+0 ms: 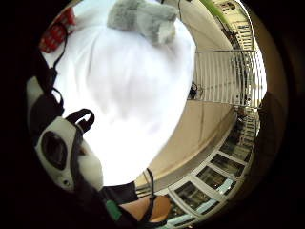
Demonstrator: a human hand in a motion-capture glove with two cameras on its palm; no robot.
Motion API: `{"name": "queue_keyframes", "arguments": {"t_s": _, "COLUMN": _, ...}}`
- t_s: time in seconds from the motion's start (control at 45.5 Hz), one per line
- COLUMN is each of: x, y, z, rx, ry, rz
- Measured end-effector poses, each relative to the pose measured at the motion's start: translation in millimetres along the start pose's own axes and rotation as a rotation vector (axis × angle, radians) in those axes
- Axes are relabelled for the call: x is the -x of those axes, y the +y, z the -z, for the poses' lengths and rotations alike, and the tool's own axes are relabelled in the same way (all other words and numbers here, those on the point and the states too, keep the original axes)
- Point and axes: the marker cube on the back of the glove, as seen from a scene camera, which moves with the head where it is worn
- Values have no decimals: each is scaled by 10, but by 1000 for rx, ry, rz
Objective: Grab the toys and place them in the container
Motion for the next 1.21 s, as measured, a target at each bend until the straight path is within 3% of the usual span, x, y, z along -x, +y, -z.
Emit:
{"name": "queue_keyframes", "arguments": {"t_s": 0.132, "x": 330, "y": -208, "z": 685, "rx": -164, "ry": -14, "rz": 8}}
{"name": "queue_keyframes", "arguments": {"t_s": 0.308, "x": 1014, "y": -375, "z": 1473, "rx": -216, "ry": -8, "rz": 100}}
{"name": "queue_keyframes", "arguments": {"t_s": 0.462, "x": 1886, "y": -378, "z": 1818, "rx": -252, "ry": -22, "rz": 164}}
{"name": "queue_keyframes", "arguments": {"t_s": 0.791, "x": 3601, "y": -196, "z": 1504, "rx": -216, "ry": -10, "rz": 361}}
{"name": "queue_keyframes", "arguments": {"t_s": 1.077, "x": 4020, "y": -71, "z": 962, "rx": -18, "ry": -76, "rz": 455}}
{"name": "queue_keyframes", "arguments": {"t_s": 1.209, "x": 3938, "y": -89, "z": 1039, "rx": -45, "ry": -101, "rz": 492}}
